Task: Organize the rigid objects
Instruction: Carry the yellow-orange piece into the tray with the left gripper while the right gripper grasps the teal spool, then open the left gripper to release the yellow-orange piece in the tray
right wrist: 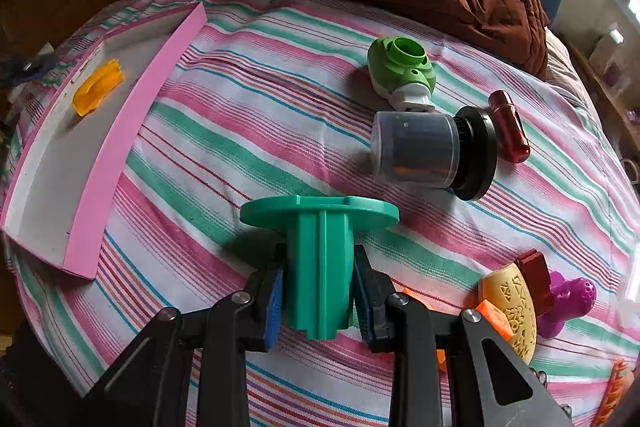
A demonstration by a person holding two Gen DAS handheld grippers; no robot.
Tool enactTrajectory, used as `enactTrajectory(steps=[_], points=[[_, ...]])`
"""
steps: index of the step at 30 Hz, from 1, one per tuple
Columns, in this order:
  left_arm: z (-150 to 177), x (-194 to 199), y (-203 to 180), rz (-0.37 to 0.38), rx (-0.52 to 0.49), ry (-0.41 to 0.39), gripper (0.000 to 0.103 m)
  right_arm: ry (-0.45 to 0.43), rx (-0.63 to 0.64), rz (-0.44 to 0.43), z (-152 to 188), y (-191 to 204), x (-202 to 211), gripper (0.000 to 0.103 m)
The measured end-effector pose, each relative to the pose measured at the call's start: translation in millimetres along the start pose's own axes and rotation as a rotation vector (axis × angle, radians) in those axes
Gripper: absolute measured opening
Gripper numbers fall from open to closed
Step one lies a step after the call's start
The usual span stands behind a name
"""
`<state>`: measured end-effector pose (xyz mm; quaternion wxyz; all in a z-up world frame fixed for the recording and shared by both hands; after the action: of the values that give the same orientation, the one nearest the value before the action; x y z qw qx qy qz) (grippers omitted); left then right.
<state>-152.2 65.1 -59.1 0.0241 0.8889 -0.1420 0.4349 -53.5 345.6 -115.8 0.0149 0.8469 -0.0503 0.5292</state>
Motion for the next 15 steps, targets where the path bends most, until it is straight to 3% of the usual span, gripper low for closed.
enactTrajectory(steps=[15], points=[[54.8,52.6,-36.3,-0.017,-0.094,-0.025,0.036,0.002,-0.014,-0.006,0.9,-2.3,-1.4,0.031]])
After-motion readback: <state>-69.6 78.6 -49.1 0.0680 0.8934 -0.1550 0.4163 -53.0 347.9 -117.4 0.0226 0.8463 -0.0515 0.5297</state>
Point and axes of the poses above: each gripper's, at about its wrist camera, not at the fingertips, and x roughly against the way its jaws point, y to its left, z to its underside, the point moved 4 cm from there along -x, roughly the way its jaws point, and after that the axes turned 1 degree about -x, right-handed, at the moved point
